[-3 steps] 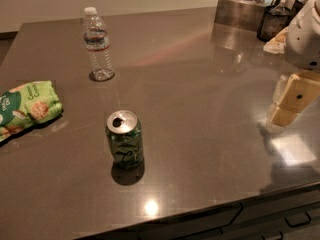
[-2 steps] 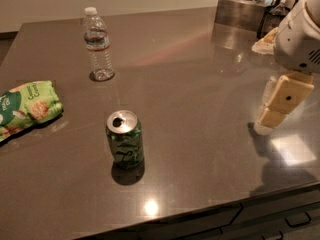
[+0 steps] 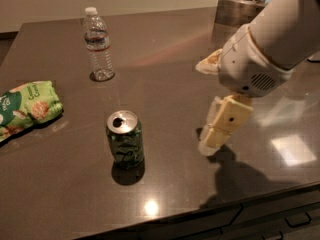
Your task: Knock green can over
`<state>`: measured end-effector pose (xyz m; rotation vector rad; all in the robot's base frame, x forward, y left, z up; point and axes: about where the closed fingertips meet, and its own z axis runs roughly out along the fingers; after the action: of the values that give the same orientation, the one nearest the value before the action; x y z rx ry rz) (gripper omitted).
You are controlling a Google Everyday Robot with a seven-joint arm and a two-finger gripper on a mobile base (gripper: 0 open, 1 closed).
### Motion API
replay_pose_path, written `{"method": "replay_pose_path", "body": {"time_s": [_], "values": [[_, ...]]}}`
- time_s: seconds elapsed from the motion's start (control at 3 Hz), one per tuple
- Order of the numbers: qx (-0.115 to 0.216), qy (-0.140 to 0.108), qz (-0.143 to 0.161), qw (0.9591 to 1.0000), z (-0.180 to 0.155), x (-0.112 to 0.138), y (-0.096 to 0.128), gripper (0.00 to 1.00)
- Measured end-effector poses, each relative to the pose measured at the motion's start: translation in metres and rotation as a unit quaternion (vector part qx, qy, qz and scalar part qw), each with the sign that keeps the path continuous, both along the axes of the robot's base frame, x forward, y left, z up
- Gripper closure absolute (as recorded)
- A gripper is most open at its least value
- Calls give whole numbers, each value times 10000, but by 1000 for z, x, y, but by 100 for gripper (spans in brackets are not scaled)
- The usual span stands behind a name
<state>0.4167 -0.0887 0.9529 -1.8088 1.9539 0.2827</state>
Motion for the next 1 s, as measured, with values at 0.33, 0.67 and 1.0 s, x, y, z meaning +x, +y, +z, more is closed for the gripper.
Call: {"method": "replay_pose_path", "body": {"time_s": [0.33,0.67,1.0], "values": [[504,118,227,9984,-9,-6,38,0],[1062,137,473,9931,-20,-6,90,0],[1290,129,575,9899,-25,-5,117,0]]}}
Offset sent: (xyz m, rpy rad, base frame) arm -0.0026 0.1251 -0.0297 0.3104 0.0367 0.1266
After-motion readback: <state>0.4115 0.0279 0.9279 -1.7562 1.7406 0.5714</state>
